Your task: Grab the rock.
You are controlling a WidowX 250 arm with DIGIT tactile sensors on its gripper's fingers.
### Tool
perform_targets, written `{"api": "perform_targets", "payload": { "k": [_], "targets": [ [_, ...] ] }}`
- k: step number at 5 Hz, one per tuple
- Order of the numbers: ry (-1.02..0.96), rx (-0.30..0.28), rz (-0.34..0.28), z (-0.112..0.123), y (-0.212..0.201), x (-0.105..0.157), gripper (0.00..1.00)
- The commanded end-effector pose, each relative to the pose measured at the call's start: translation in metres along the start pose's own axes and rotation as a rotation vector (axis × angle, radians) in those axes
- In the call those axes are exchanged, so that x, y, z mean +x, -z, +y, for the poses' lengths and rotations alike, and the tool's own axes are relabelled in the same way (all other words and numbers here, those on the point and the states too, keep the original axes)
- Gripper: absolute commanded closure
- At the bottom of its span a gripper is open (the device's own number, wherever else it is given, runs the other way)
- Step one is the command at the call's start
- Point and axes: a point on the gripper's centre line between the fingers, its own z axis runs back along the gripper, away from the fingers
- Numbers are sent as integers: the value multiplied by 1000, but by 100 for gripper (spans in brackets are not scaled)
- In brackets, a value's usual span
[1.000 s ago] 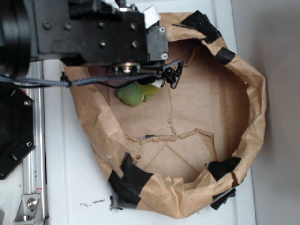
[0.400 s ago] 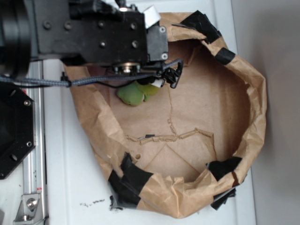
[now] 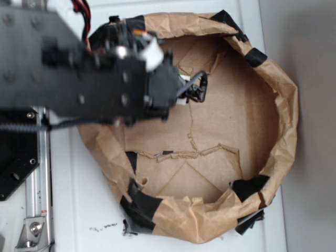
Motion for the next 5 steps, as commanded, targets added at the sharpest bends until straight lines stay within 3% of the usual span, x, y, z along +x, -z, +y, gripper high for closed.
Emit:
{"api": "perform_targets", "payload": {
  "k": [1, 3, 5],
  "targets": [
    [-68, -8, -63, -1, 27, 3, 0],
    [-95, 20, -42, -2, 40, 27, 0],
    [-15, -2, -21, 25, 55, 47, 0]
  ]
}}
